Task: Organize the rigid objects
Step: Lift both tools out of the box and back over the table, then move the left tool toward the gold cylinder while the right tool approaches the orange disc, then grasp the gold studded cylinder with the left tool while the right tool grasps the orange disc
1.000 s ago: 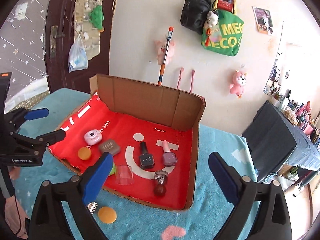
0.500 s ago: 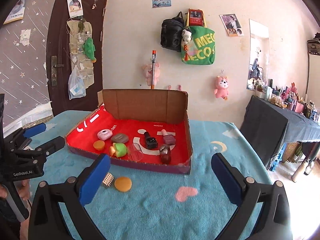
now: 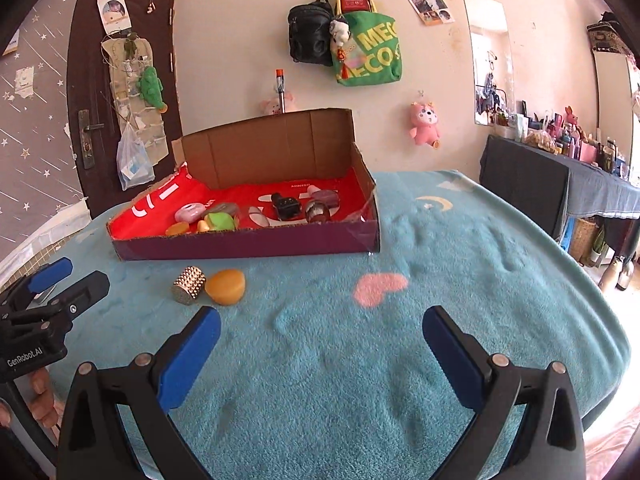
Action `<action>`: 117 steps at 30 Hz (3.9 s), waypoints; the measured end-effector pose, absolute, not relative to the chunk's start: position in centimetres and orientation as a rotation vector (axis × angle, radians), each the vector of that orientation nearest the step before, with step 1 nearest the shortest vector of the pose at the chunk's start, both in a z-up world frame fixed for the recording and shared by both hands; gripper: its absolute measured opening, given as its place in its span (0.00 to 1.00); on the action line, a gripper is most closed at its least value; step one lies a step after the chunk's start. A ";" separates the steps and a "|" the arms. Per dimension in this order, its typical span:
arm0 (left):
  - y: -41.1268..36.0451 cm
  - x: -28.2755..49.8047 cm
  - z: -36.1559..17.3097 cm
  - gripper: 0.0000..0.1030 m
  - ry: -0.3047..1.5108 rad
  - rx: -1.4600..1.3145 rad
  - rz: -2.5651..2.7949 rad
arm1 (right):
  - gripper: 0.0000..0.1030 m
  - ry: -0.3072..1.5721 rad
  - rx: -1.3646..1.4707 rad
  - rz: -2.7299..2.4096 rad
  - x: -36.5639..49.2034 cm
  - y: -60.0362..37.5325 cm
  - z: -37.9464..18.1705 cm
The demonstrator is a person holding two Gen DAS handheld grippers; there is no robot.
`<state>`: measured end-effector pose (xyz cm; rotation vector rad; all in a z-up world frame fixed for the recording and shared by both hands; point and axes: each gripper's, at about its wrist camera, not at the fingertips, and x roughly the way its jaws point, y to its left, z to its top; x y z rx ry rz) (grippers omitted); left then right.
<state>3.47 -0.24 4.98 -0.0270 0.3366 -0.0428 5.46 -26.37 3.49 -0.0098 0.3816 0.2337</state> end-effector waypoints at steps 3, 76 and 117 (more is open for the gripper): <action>-0.1 3.8 4.2 0.98 0.357 -0.032 -0.037 | 1.00 0.388 -0.027 0.226 5.7 -26.0 2.7; 1.4 13.6 6.7 0.98 0.662 0.020 -0.098 | 1.00 0.737 -0.279 0.477 17.2 -18.3 3.2; -1.0 14.7 5.4 0.98 0.734 0.043 -0.184 | 0.97 0.729 -0.247 0.507 16.9 -22.0 3.6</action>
